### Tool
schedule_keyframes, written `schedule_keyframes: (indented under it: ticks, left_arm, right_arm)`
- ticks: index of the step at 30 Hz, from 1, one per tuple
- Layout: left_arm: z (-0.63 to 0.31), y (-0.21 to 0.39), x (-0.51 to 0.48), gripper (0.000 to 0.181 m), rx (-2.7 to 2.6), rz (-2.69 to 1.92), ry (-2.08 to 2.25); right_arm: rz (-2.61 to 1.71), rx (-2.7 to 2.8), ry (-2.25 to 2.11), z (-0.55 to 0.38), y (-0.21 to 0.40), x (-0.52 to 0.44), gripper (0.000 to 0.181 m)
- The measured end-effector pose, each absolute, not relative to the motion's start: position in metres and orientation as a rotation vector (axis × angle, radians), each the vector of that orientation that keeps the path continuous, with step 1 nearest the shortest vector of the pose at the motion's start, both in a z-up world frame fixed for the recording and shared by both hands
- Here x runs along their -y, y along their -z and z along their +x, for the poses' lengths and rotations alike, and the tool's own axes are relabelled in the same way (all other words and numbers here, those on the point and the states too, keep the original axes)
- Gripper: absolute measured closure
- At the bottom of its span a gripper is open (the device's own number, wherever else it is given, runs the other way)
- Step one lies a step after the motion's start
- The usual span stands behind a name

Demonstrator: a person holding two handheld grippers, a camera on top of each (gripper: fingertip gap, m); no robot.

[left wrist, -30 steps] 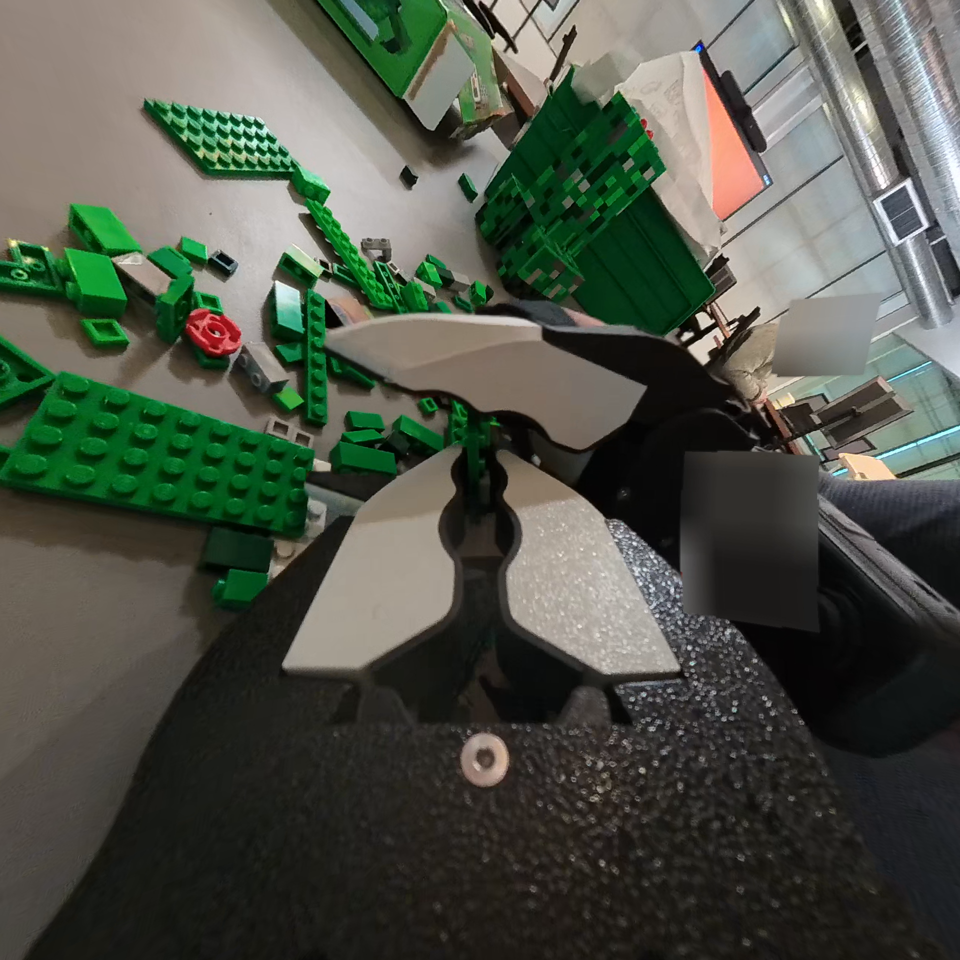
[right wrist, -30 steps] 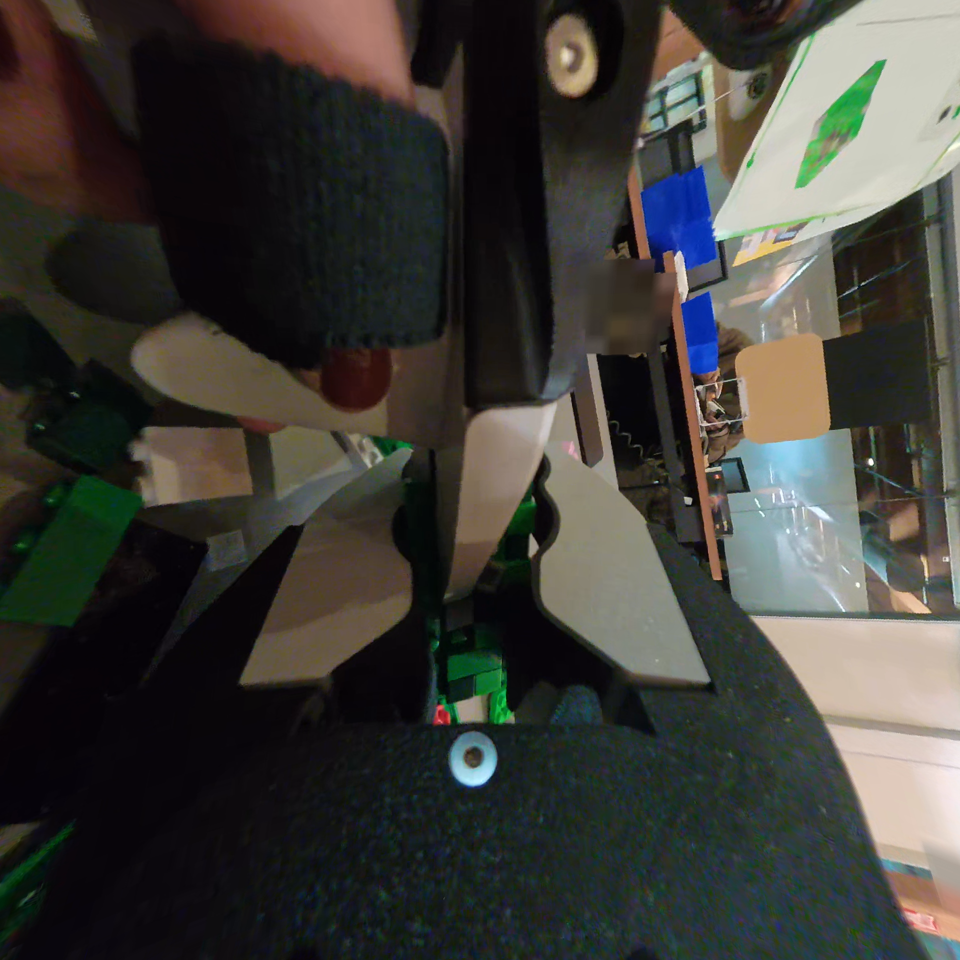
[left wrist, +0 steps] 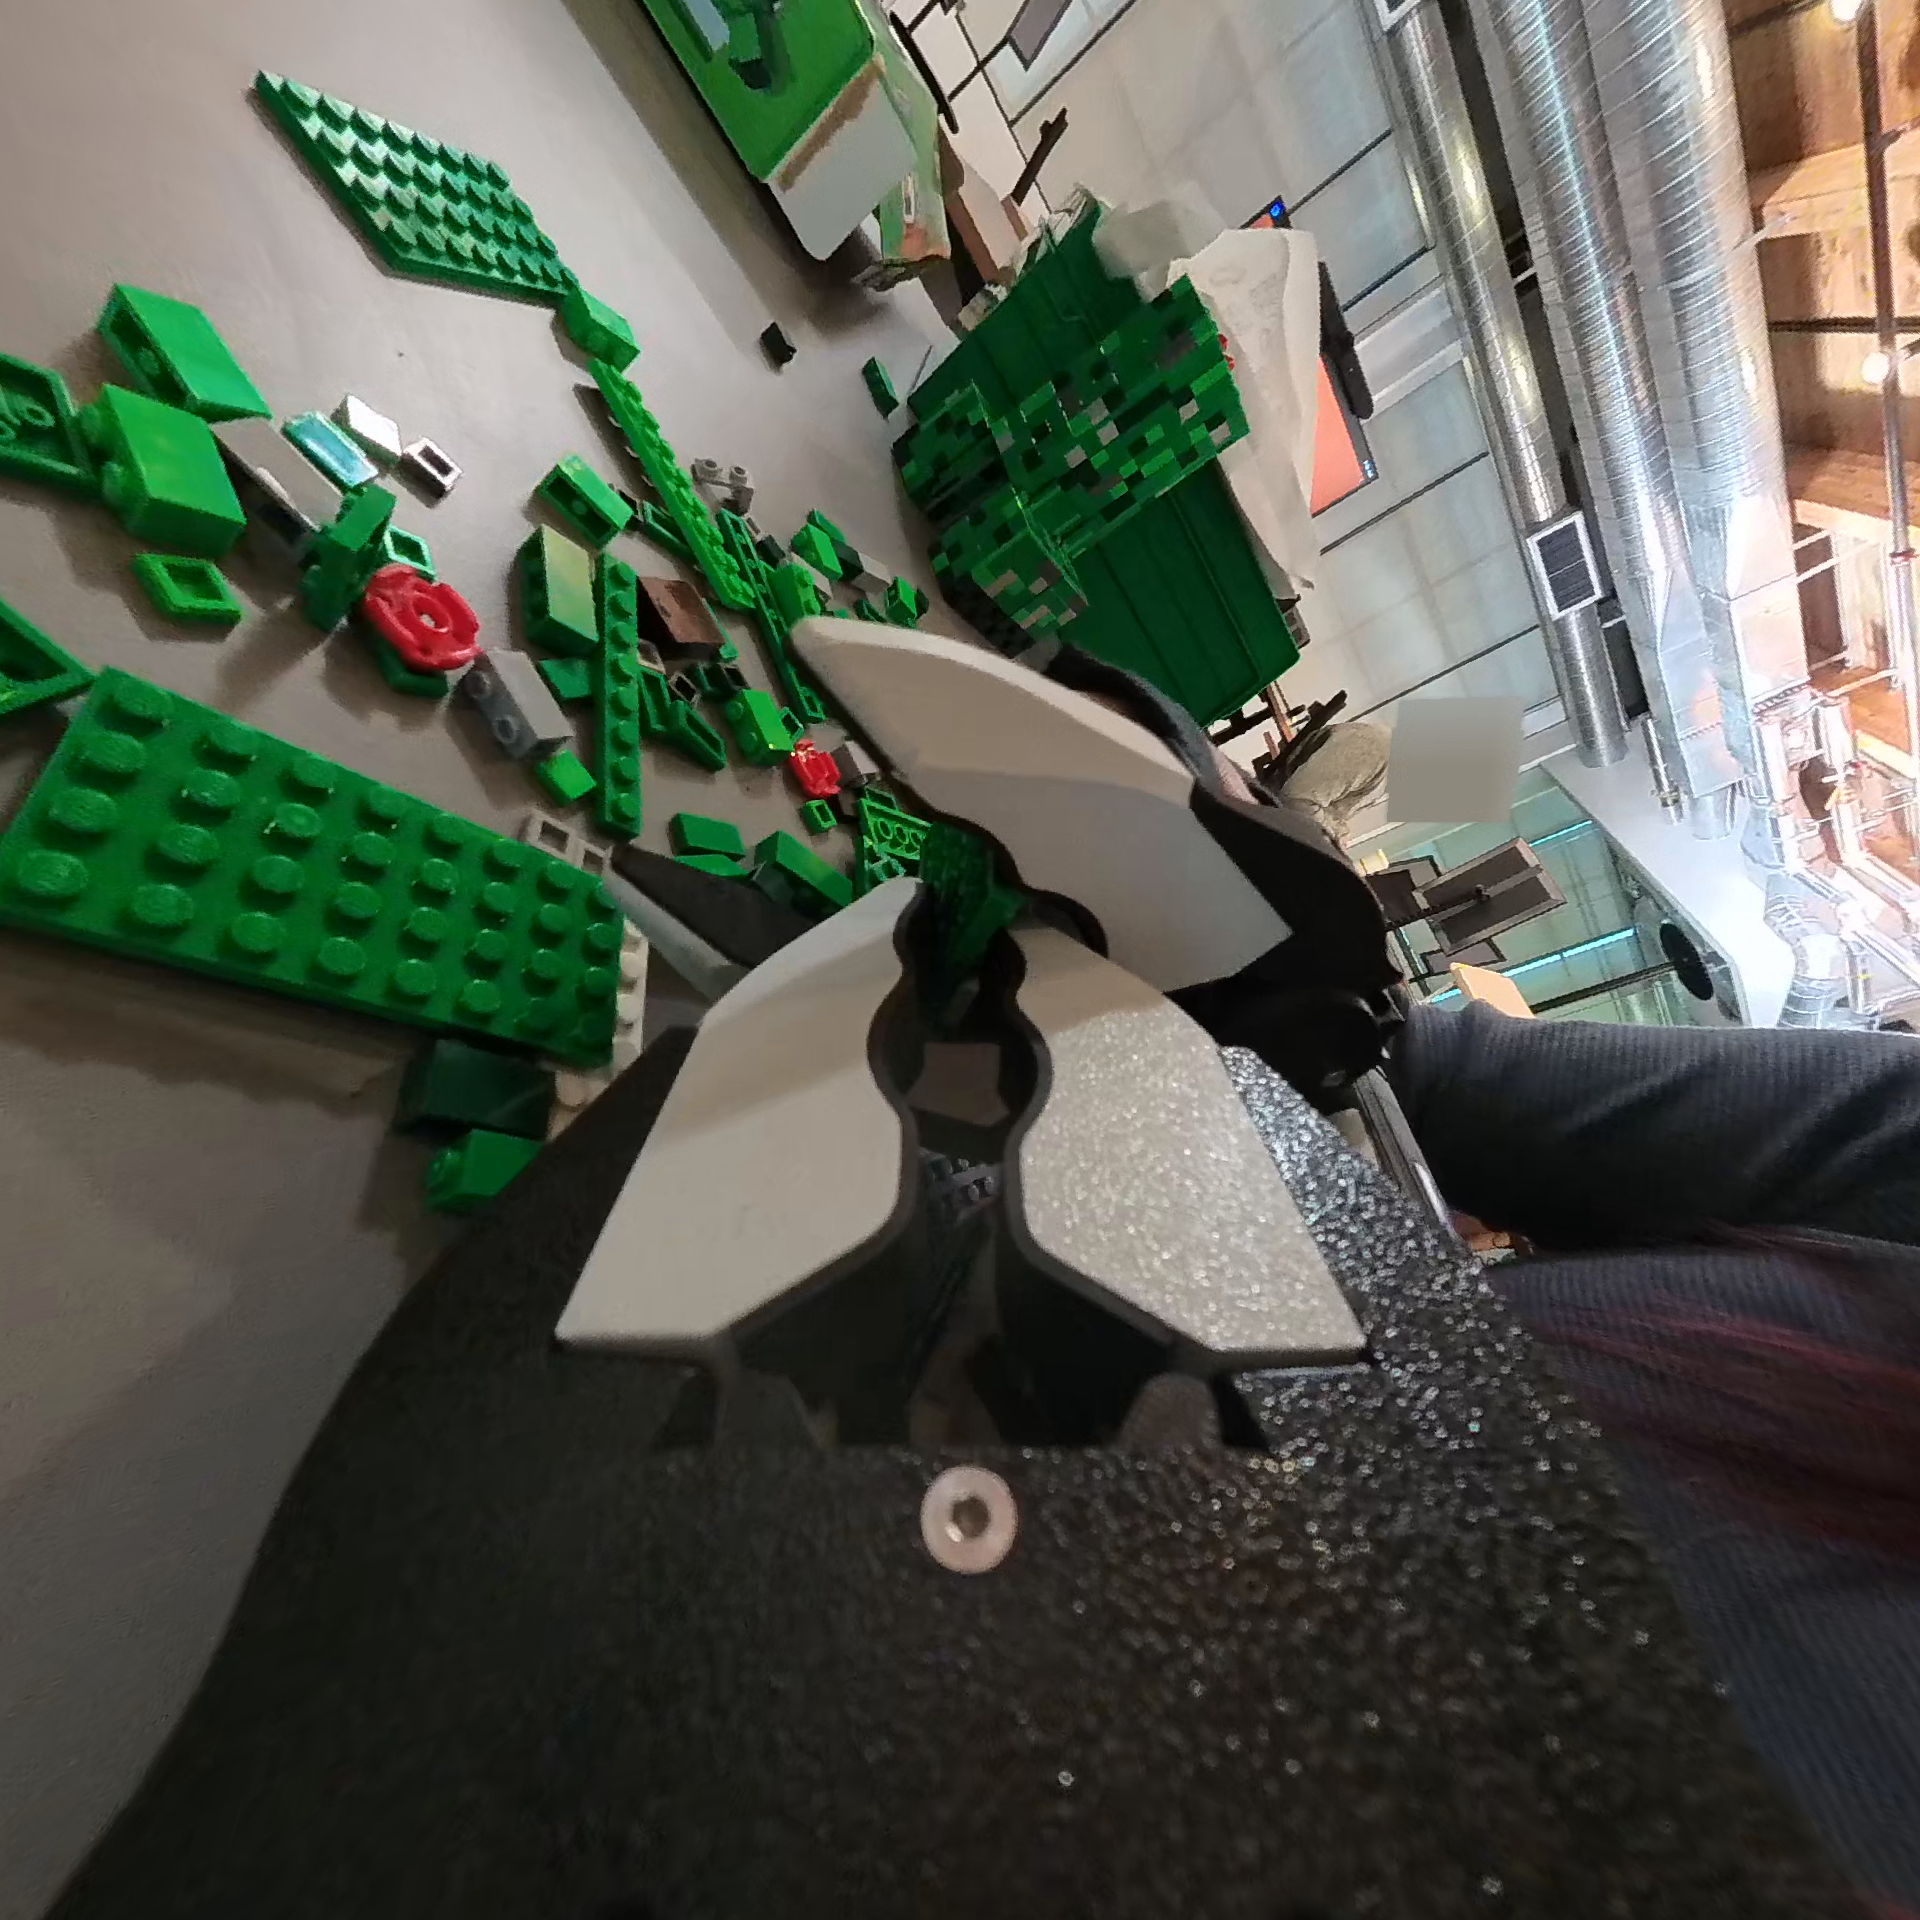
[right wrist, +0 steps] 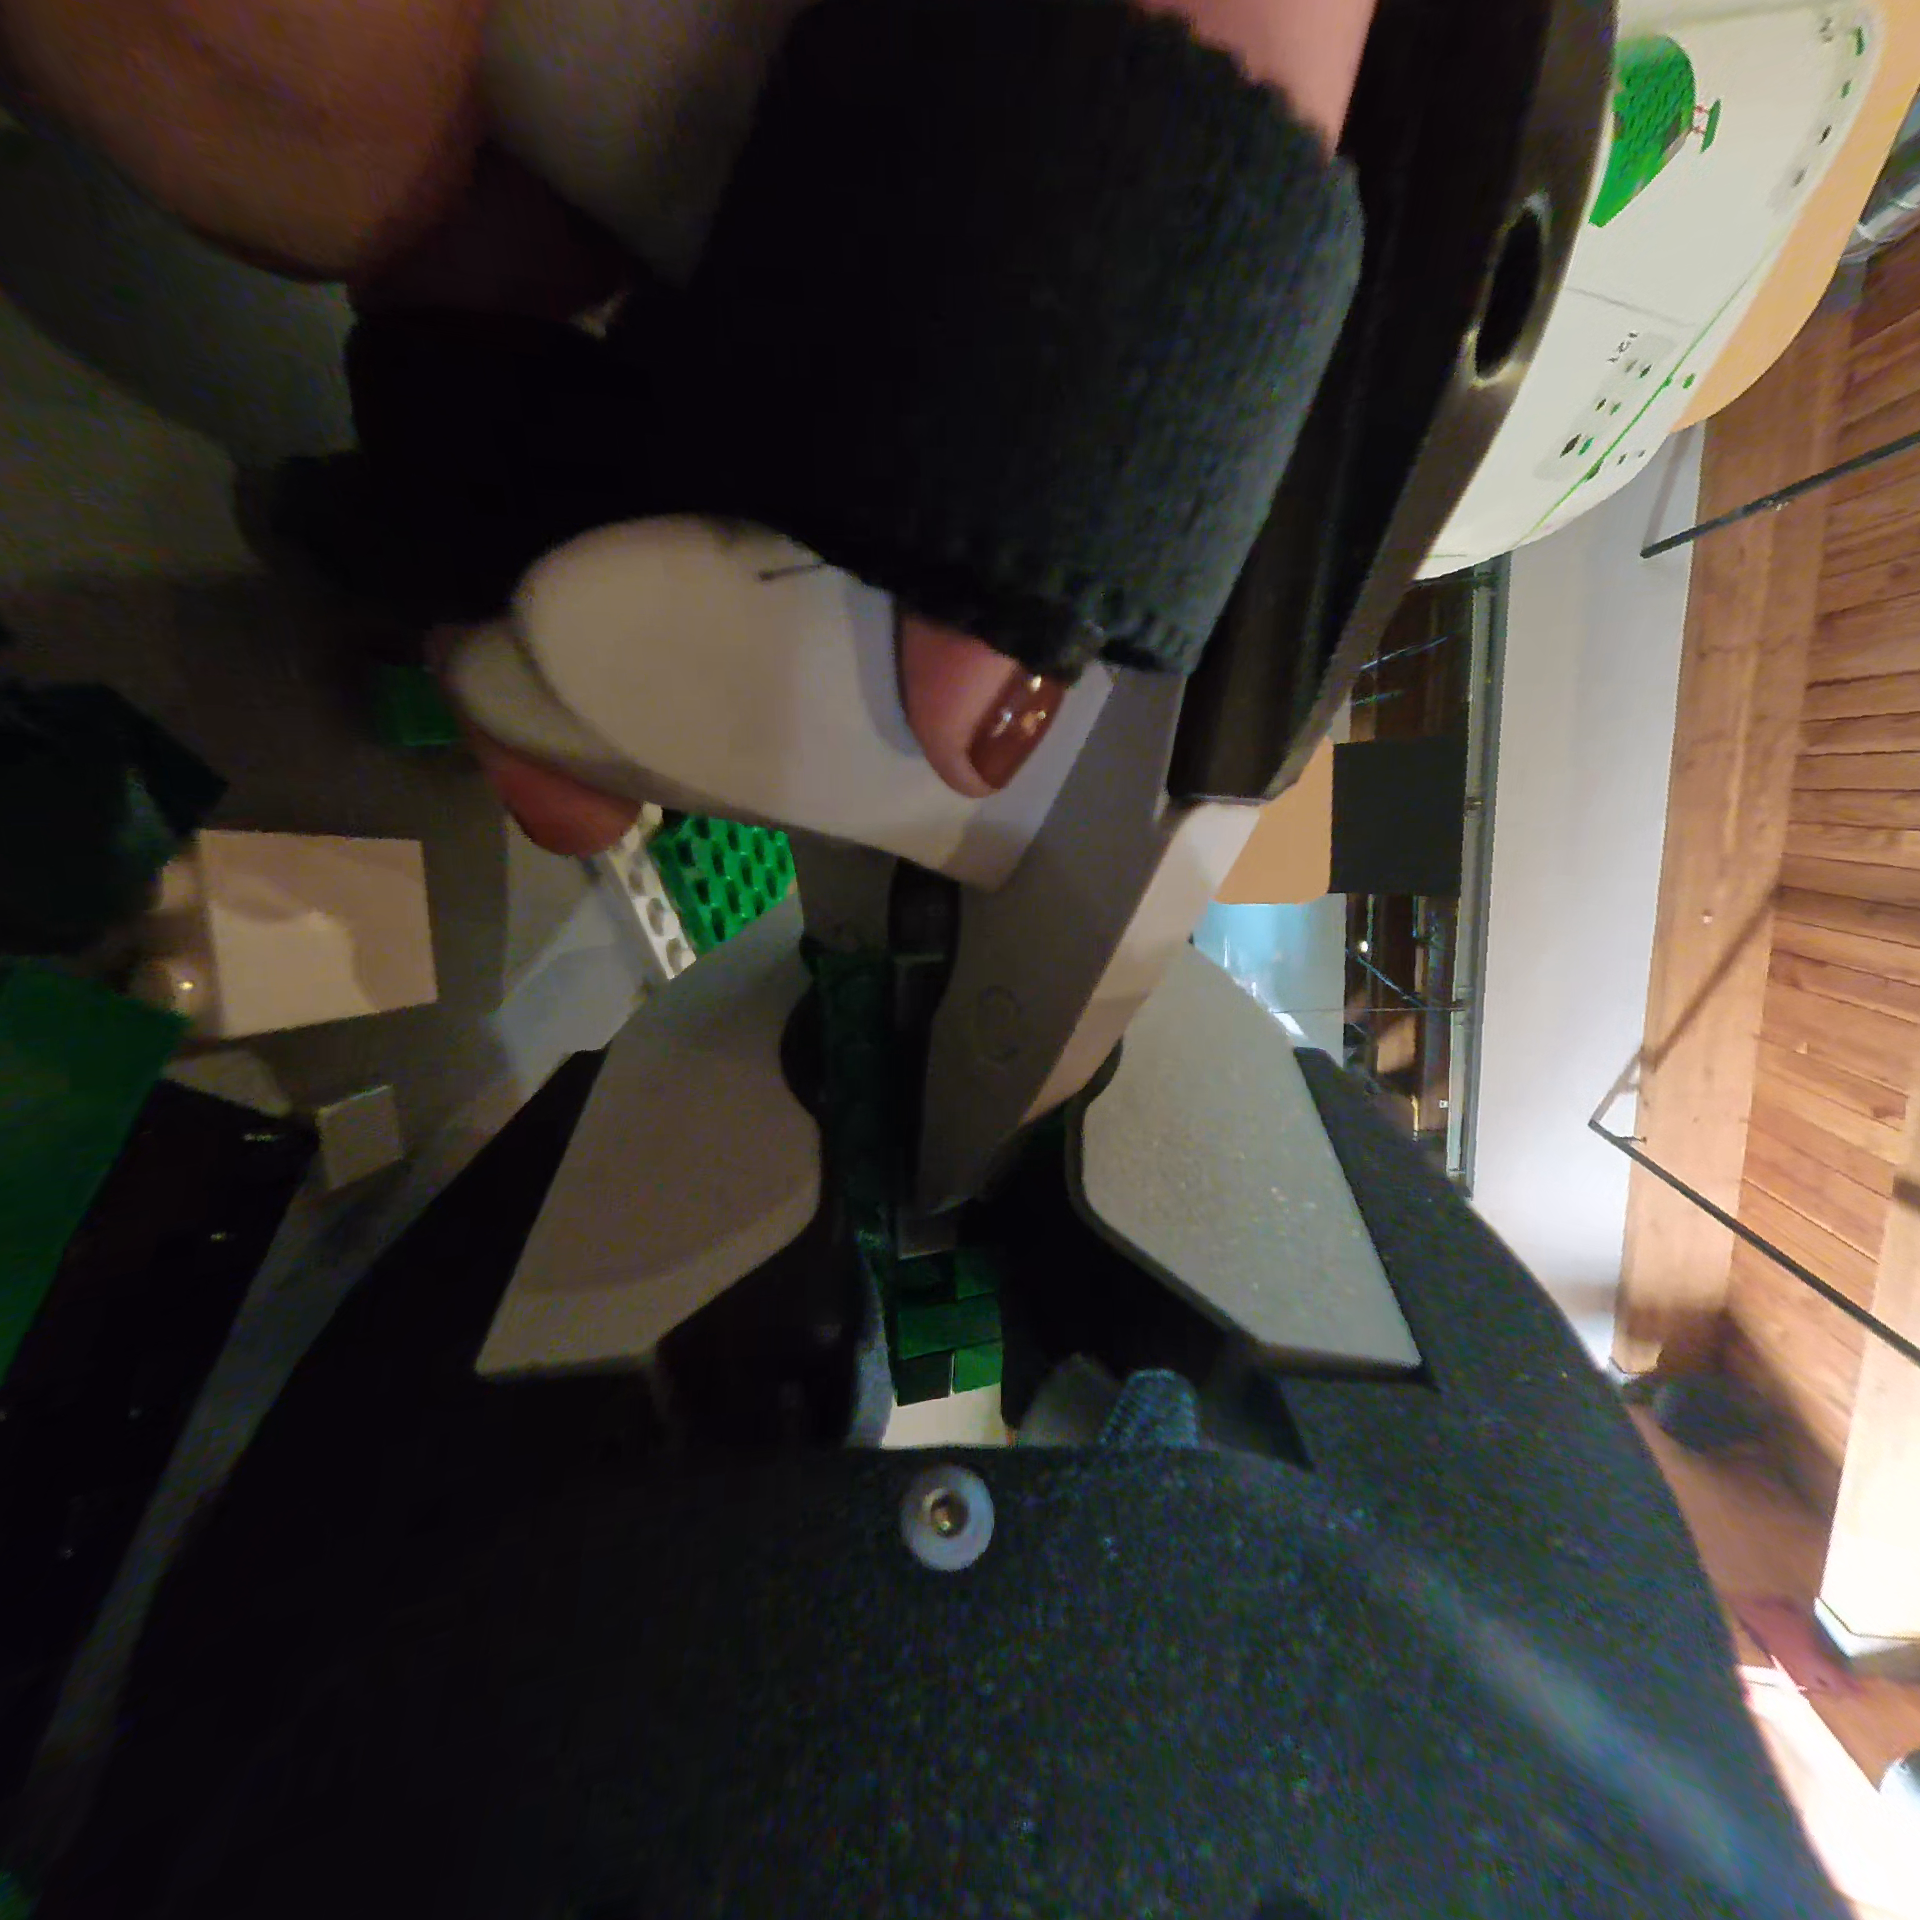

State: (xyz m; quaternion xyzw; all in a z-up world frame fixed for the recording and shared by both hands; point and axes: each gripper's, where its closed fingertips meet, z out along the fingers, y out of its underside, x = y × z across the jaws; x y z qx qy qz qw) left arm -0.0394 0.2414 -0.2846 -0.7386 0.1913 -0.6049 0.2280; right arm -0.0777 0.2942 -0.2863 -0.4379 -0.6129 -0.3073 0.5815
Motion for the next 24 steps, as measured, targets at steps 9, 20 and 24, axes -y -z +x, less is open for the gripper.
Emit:
schedule_keyframes:
  ticks: [9,20,24]
  left_arm:
    - [-0.04,0.283,-0.242,0.168,-0.498,-2.029,1.735]
    - [-0.042,0.284,-0.247,0.175,-0.451,-2.023,1.706]
    - [-0.044,0.285,-0.25,0.176,-0.458,-2.017,1.62]
  right_arm:
    - [-1.013,1.443,0.781,-0.078,0.285,-0.295,0.139]
    - [-1.022,1.375,0.719,-0.079,0.281,-0.296,0.13]
    - [-1.232,1.327,0.498,-0.069,0.285,-0.299,0.118]
